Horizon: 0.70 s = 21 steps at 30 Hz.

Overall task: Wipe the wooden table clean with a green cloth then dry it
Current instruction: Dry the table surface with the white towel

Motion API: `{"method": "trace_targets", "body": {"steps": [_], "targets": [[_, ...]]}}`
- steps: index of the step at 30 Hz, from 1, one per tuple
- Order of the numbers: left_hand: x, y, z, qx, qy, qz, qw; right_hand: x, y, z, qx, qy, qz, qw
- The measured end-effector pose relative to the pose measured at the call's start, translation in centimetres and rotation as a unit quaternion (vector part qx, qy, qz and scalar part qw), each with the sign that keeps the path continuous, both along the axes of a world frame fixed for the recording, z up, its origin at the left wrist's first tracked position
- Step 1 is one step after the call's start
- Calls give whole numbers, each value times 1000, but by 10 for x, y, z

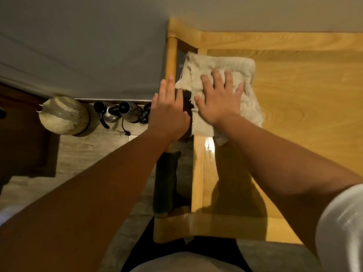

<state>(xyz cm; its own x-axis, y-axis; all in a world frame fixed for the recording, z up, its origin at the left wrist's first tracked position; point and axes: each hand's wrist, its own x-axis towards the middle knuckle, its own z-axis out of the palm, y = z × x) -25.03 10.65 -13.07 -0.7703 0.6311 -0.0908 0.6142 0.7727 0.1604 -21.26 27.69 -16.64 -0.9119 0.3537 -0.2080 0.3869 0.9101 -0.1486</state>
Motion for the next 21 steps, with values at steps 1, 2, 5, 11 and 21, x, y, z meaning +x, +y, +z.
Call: {"method": "trace_targets", "body": {"steps": [1,2,5,11,21], "targets": [[1,-1,0,5,3,0,1000,19,-10,1,-4,-2,0,1000],[2,-1,0,8,3,4,1000,38,-21,1,-8,-3,-1,1000],[3,0,-1,-12,-9,22,1000,100,-57,4,-18,-4,-12,1000],[-1,1,-1,-72,-1,23,997,243,-131,10,-31,-46,42,998],[48,55,-17,-80,-32,-69,994,284,-98,16,-25,-82,-10,996]]}}
